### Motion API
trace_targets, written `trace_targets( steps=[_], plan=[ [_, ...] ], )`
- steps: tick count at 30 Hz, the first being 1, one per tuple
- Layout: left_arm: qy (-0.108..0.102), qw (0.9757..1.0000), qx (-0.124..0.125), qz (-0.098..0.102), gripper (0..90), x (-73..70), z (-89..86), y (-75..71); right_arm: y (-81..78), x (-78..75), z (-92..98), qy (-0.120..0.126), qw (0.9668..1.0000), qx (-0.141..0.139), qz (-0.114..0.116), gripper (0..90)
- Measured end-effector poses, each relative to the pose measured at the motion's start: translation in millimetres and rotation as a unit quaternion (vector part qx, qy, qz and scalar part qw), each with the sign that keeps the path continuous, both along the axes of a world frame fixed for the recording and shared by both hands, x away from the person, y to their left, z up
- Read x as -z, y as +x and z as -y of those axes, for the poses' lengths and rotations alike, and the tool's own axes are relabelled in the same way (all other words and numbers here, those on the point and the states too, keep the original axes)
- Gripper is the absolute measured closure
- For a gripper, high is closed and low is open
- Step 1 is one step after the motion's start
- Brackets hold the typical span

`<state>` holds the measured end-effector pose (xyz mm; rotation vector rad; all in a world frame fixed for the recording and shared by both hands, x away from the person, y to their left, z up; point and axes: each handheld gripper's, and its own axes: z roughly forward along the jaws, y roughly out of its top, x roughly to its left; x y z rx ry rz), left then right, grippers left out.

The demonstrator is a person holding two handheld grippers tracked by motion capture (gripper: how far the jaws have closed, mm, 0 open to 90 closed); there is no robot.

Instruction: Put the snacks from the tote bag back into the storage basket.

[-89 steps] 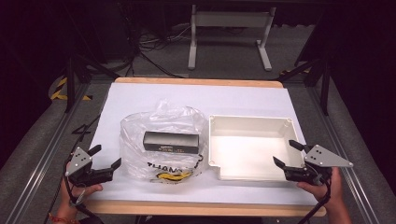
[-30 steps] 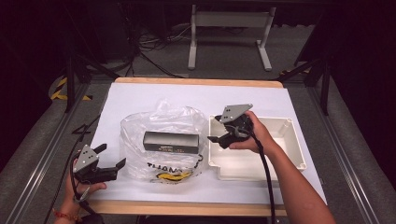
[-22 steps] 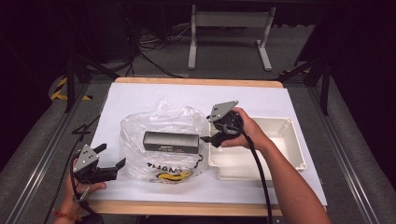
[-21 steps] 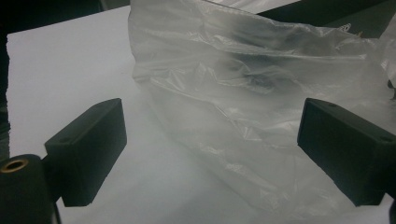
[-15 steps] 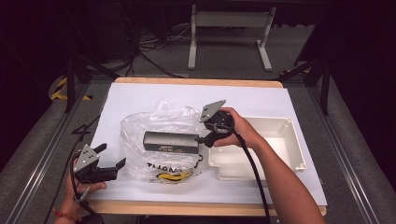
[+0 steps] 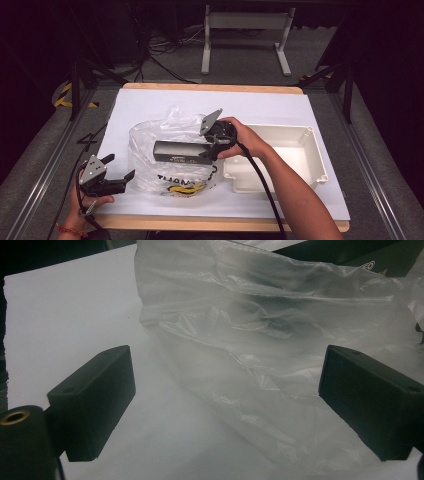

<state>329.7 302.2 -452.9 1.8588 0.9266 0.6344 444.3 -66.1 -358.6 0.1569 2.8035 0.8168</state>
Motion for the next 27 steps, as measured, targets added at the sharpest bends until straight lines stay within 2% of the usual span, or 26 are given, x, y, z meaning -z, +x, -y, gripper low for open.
trace_targets(
  steps=[5,6,10,14,17,20,22,27],
  plan=[
    [-0.001,1.0,-0.002,-0.001,8.9,0.1,0.1,-0.1,1.5,5.0,-8.6,-0.022,0.9997,-0.005,-0.006,28.8],
    [0.0,1.0,-0.003,-0.002,8.8,0.2,0.2,-0.2,2.8,6.7,-10.7,-0.03,0.9995,0.001,-0.009,29.1],
    [-0.001,1.0,0.0,-0.002,8.6,0.0,-0.2,-0.7,5.5,11.9,-16.9,-0.063,0.9978,-0.001,-0.022,29.5],
    [-0.001,1.0,0.002,-0.003,8.6,0.6,-0.1,0.0,8.9,17.3,-20.0,-0.08,0.9965,0.002,-0.024,29.3],
    [-0.001,1.0,0.001,-0.004,8.5,0.6,-0.3,-0.4,15.0,23.9,-20.3,-0.095,0.9948,0.01,-0.037,29.7],
    [0.0,1.0,0.002,-0.004,8.5,0.6,-0.3,-0.3,17.7,27.5,-20.5,-0.101,0.9937,0.01,-0.048,30.8],
    [0.0,1.0,0.004,-0.005,8.4,0.7,-0.1,-0.1,19.5,31.2,-21.8,-0.114,0.9915,0.009,-0.061,33.3],
    [-0.001,1.0,0.004,-0.005,8.4,0.6,-0.7,-0.2,21.2,33.9,-23.3,-0.116,0.9911,0.0,-0.065,39.4]
  ],
)
